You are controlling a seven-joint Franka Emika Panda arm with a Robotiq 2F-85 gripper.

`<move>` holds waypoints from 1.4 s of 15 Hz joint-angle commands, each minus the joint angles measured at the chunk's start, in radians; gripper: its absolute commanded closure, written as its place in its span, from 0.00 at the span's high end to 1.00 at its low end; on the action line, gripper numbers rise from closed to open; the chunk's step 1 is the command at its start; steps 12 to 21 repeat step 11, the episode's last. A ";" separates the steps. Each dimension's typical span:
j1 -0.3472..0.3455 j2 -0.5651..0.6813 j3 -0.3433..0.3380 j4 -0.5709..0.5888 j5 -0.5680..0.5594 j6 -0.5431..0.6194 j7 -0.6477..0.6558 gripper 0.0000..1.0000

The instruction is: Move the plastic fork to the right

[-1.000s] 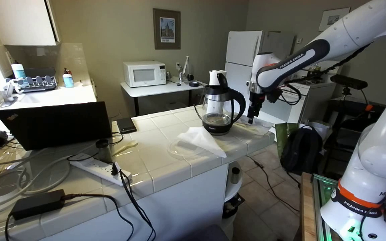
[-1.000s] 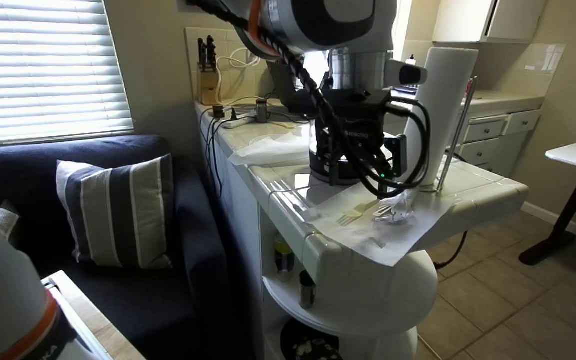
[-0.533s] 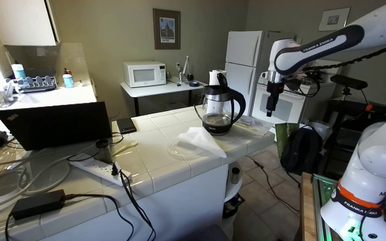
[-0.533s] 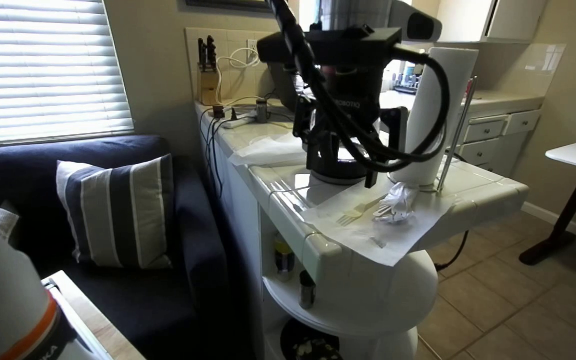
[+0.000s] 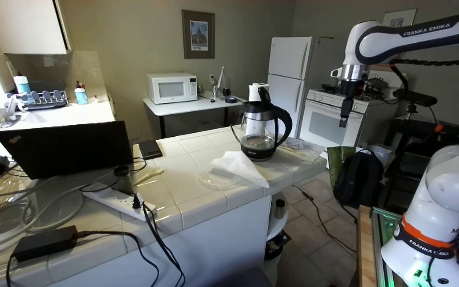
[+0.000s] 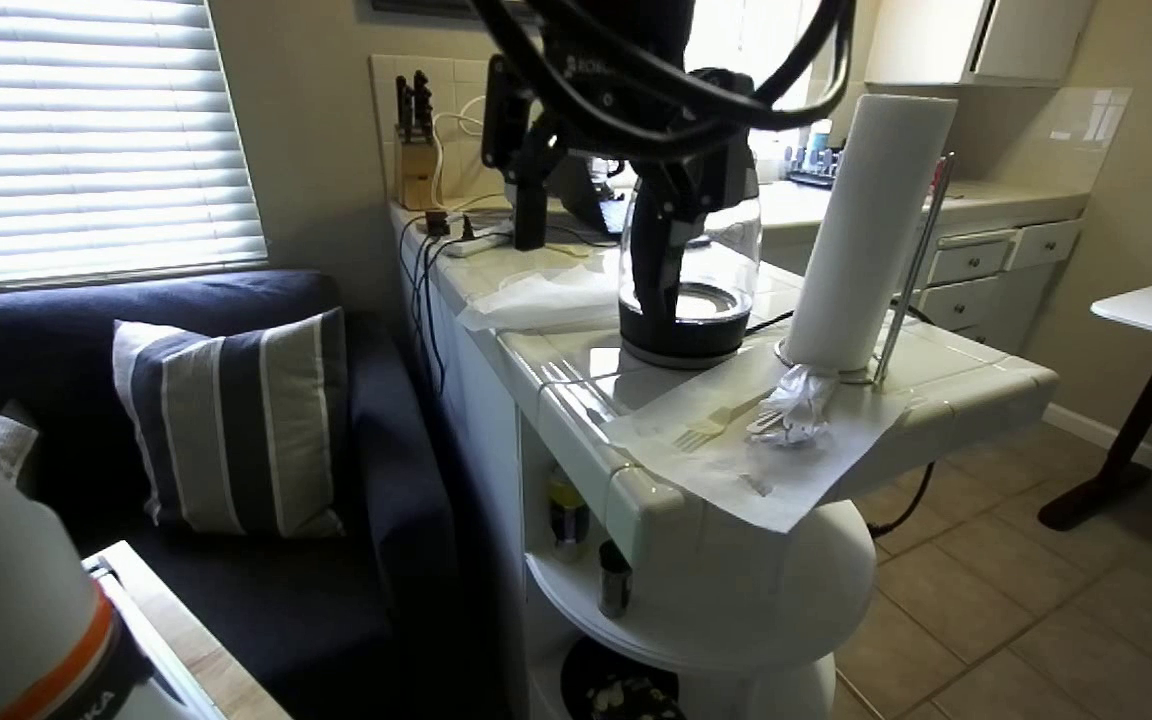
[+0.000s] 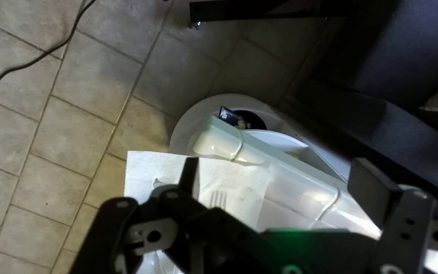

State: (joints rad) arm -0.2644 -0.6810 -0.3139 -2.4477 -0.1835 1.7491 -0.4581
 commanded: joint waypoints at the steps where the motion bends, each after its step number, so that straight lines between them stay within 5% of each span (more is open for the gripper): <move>1: 0.027 -0.020 -0.018 0.002 -0.012 -0.013 0.011 1.00; 21: 0.032 -0.031 -0.018 -0.010 -0.011 -0.015 0.010 1.00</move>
